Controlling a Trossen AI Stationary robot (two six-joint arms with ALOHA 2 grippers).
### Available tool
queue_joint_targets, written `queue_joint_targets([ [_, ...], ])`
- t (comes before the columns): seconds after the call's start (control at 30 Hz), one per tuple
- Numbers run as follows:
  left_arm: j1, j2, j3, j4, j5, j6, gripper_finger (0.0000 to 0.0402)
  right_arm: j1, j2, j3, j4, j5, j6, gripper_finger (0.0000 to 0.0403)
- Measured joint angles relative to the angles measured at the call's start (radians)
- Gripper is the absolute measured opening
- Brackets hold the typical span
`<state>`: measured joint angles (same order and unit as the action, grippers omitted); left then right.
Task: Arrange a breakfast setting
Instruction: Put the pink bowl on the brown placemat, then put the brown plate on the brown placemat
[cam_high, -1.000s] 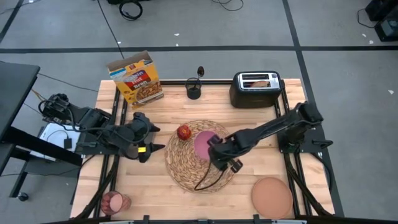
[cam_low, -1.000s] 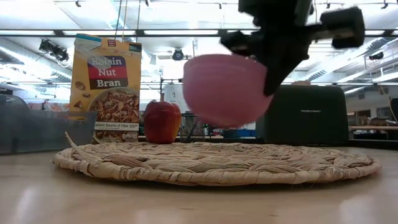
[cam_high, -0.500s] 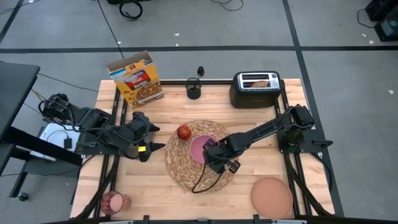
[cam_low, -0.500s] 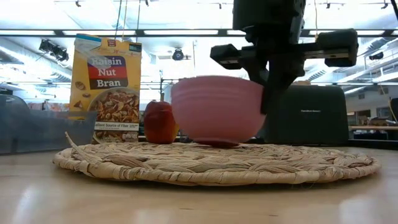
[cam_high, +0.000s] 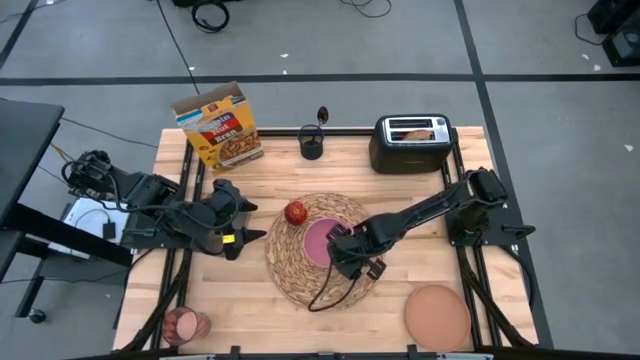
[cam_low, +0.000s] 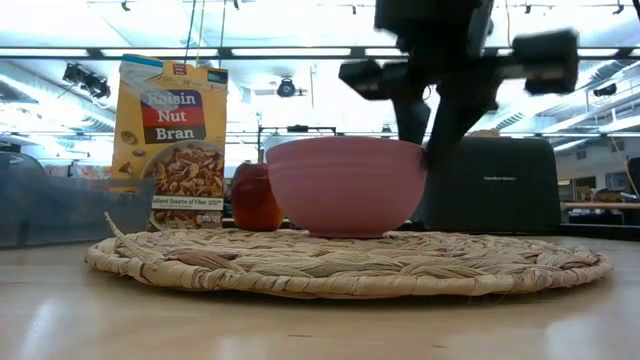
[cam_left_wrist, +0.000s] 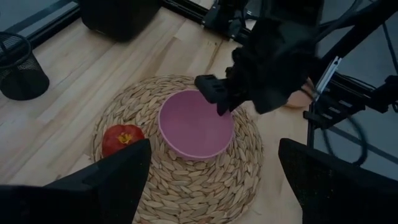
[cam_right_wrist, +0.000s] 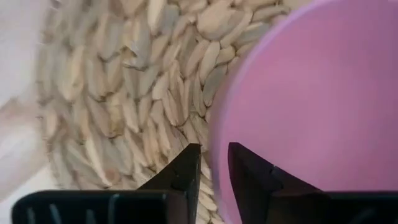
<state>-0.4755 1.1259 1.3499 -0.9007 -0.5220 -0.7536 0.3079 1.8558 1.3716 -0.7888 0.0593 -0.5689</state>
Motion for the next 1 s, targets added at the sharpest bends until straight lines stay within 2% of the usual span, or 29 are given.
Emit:
queue_joint_targets([
  [0.13, 0.0, 0.0, 0.0, 0.002, 0.0, 0.0, 0.0357, 0.024, -0.049, 0.0, -0.016, 0.001, 0.032, 0.0107],
  [0.27, -0.006, 0.0, 0.0, 0.022, 0.0, 0.0, 0.0357, 0.063, -0.123, 0.0, -0.061, 0.012, 0.216, 0.0124],
  [0.33, -0.022, 0.0, 0.0, 0.033, -0.002, 0.003, 0.0357, 0.097, -0.161, 0.0, -0.094, 0.047, 0.414, 0.0131],
  [0.4, -0.044, 0.001, 0.0, 0.04, -0.015, 0.005, 0.0357, 0.136, -0.192, 0.0, -0.147, 0.053, 0.679, 0.0134],
  [0.6, -0.117, 0.006, -0.001, 0.051, -0.068, 0.007, 0.0357, 0.299, -0.197, 0.0, -0.197, -0.127, 1.518, 0.0131],
  [0.77, -0.183, 0.006, -0.001, 0.111, -0.07, 0.018, 0.0357, 0.431, -0.125, 0.0, -0.165, -0.135, 2.147, 0.013],
  [0.87, -0.23, 0.006, -0.001, 0.155, -0.068, 0.046, 0.0357, 0.488, -0.083, 0.0, -0.137, -0.133, 2.416, 0.013],
  [1.0, -0.279, 0.015, -0.001, 0.217, -0.066, 0.064, 0.0357, 0.542, -0.043, 0.0, -0.117, -0.136, 2.601, 0.0131],
])
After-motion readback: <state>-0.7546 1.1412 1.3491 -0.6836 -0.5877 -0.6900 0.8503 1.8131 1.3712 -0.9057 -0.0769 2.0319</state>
